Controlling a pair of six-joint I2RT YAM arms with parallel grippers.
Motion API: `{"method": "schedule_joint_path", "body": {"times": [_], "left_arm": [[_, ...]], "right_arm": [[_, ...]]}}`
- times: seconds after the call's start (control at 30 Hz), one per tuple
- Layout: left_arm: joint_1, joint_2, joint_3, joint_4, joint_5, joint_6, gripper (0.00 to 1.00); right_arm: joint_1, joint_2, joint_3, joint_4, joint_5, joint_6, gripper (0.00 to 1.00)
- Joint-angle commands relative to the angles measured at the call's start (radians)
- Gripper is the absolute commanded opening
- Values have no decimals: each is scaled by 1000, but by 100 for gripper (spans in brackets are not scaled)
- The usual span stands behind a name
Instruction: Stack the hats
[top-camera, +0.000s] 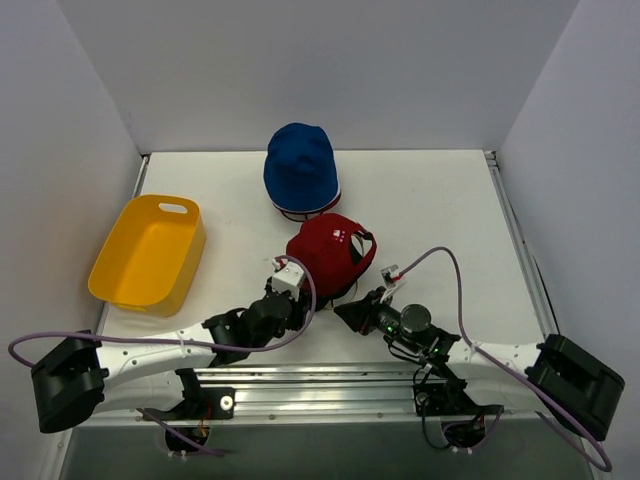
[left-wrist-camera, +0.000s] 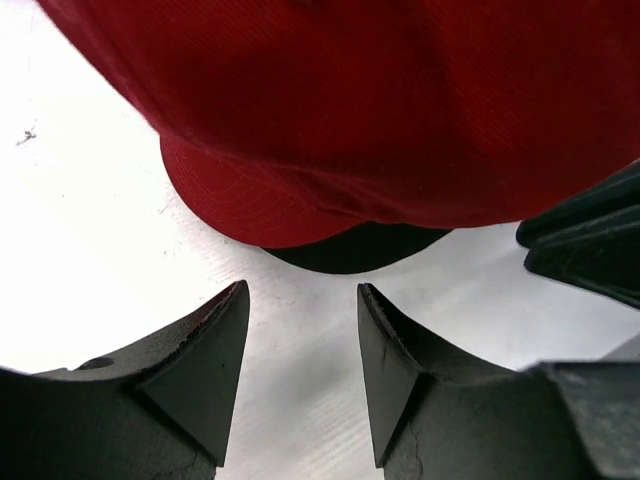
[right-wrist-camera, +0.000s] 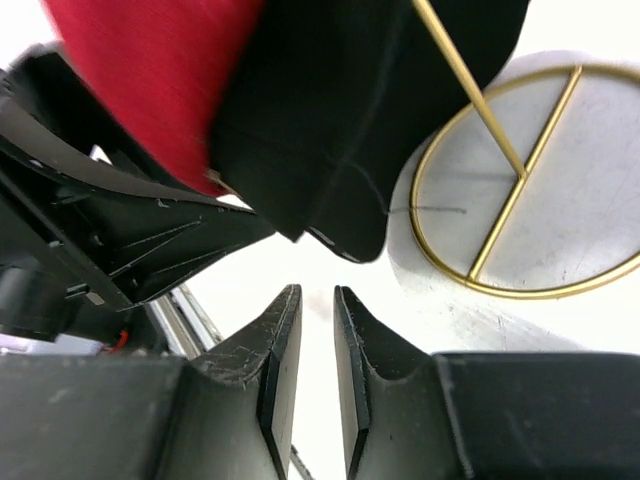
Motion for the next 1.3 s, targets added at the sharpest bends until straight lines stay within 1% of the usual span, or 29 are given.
{"method": "schedule_joint_path", "body": {"times": [0.0,0.13,0.27,0.43,0.63,0.77,0.8,0.87,0.9,1.0,1.03,1.1,1.13,1.17,1.27], "left_arm": [[8,41,1,143,-29,51,56],[11,66,-9,204,-45,77,55],[12,77,-44,299,-58,111,55],[17,126,-47,339,-55,128,55],[17,185,-30,376,-53,137,54],[17,207,-27,393,-56,141,46],[17,213,-27,396,-56,141,41],[15,221,-22,396,-55,144,36],[15,224,-24,399,-52,146,30],[12,231,-21,404,-47,148,20],[12,231,-21,404,-47,146,15],[9,230,-24,408,-47,143,9],[9,228,-27,410,-47,143,4],[8,222,-32,410,-47,140,3],[6,206,-42,408,-41,138,2]], "right_arm": [[20,98,15,181,36,-23,16],[32,168,25,242,40,-23,15],[38,191,37,246,57,-30,14],[46,220,54,247,76,-43,13],[54,297,77,301,76,-44,11],[60,367,91,354,106,-49,10],[58,376,92,362,111,-49,9],[60,399,97,385,122,-52,9],[58,409,98,393,122,-55,9],[58,436,109,411,123,-58,9],[58,444,112,417,122,-56,8],[60,462,121,436,113,-55,8],[58,468,124,440,111,-52,8],[60,475,127,445,108,-49,8],[60,488,124,466,108,-40,7]]}}
